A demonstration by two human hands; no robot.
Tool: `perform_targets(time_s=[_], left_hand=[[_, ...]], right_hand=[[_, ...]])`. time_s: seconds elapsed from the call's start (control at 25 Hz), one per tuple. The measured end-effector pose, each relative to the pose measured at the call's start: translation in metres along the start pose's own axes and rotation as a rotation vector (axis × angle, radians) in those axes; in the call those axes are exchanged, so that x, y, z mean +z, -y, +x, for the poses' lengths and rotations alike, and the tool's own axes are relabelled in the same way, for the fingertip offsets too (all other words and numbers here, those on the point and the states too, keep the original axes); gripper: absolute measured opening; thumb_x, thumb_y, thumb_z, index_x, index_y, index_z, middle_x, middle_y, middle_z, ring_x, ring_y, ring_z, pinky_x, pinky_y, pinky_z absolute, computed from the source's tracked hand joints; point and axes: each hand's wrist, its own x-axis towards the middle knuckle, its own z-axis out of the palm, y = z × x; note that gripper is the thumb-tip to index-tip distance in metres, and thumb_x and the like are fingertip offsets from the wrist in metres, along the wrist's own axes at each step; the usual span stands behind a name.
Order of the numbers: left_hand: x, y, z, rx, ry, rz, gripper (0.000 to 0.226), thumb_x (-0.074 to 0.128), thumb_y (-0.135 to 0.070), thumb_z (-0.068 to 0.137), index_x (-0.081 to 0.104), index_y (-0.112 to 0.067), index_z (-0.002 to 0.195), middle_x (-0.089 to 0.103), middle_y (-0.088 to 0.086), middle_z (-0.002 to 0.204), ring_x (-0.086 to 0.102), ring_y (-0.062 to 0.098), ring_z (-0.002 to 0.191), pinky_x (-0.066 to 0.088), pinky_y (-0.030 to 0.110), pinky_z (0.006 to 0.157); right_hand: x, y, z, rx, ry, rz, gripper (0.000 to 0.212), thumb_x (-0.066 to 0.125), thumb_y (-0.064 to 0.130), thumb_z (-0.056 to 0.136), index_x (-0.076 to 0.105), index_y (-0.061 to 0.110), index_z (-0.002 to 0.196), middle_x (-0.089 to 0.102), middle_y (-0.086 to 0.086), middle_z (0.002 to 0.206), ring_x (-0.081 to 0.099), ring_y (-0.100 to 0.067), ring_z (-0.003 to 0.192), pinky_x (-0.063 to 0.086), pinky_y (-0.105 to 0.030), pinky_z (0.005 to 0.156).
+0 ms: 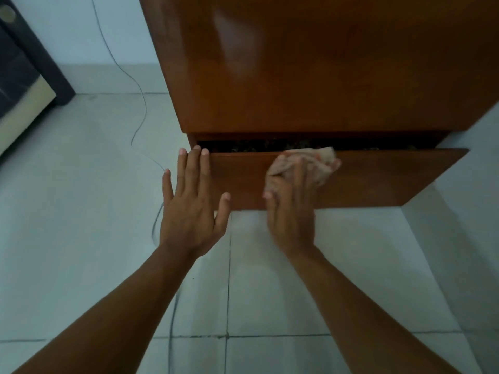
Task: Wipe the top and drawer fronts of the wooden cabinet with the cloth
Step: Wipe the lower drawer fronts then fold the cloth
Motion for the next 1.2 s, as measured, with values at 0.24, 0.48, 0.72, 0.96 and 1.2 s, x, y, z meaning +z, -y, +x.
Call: perform_targets(time_s=[0.24,0.48,0.72,0.96,1.2], left_hand=[[0.005,0.003,0.002,0.017,-0.015,0.043,0.079,0.031,-0.051,0.100,0.007,-0.009,0.163,0.007,0.012,0.171,-0.001,0.028,0.158,0.012,0.063,0.123],[0.006,0.003,0.002,0.022,-0.013,0.059,0.081,0.030,-0.053,0.100,0.005,-0.008,0.162,0.005,0.013,0.171,-0.001,0.030,0.158,0.011,0.064,0.122],[0.006,0.005,0.003,0.041,-0.002,0.073,0.080,0.027,-0.053,0.100,0.006,-0.007,0.162,0.001,0.012,0.171,-0.002,0.030,0.158,0.013,0.065,0.121],[0.013,0.018,0.003,0.089,-0.037,0.055,0.078,0.023,-0.055,0.100,0.008,-0.011,0.163,0.001,0.009,0.171,0.000,0.027,0.158,0.010,0.065,0.122],[0.016,0.011,0.003,0.052,-0.076,0.010,0.080,0.028,-0.054,0.100,0.007,-0.009,0.163,0.004,0.010,0.171,-0.002,0.028,0.158,0.008,0.065,0.122]], right_hand=[[-0.061,-0.097,0.031,0.417,-0.247,0.125,0.069,0.043,0.020,0.108,0.003,-0.005,0.158,0.008,-0.032,0.167,0.024,-0.047,0.153,0.030,-0.041,0.124],[-0.108,-0.144,0.040,0.551,-0.322,0.122,0.067,0.036,0.017,0.106,0.004,-0.003,0.161,0.014,-0.024,0.169,0.026,-0.035,0.155,0.035,-0.045,0.120],[-0.068,-0.014,0.028,0.298,-0.145,0.320,0.055,0.036,0.010,0.102,0.035,0.014,0.157,0.038,-0.010,0.153,0.034,-0.003,0.146,0.015,-0.017,0.126],[0.015,0.046,0.006,-0.333,0.210,-0.114,0.058,0.032,0.015,0.107,0.024,0.027,0.163,0.009,-0.004,0.171,0.006,-0.032,0.159,0.017,-0.053,0.127],[-0.005,-0.049,-0.011,-0.336,0.145,-0.310,0.074,0.056,0.025,0.100,0.019,0.038,0.162,0.016,0.005,0.170,0.022,-0.032,0.152,0.015,-0.053,0.124]])
